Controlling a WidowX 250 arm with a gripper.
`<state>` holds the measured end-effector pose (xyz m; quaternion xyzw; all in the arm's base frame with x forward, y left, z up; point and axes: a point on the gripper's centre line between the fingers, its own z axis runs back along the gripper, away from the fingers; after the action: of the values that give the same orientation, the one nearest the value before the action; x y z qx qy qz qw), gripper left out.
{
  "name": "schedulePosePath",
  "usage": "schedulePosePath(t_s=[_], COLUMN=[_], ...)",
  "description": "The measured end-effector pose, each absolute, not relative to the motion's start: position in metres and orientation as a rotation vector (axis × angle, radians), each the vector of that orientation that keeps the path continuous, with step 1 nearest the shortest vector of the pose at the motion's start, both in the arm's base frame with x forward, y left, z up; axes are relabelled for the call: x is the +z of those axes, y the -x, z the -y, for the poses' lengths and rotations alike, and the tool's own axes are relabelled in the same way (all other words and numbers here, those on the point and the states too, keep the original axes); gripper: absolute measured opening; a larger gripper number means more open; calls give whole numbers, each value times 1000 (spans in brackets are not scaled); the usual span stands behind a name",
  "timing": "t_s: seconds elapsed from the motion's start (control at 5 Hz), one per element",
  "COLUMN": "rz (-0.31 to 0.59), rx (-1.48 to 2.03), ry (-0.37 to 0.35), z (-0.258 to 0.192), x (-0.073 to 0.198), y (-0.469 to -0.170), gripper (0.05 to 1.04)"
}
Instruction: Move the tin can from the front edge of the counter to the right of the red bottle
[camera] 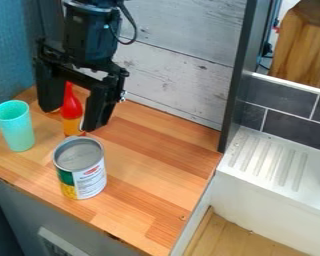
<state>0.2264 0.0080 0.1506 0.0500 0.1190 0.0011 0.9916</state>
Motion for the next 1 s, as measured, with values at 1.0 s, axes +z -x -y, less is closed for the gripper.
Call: schedulePosePath(t_s=[1.0], rz=[-284], rx=[-104], ry=[-186], z=[-32], x=[95], y=[-203], gripper=[1003])
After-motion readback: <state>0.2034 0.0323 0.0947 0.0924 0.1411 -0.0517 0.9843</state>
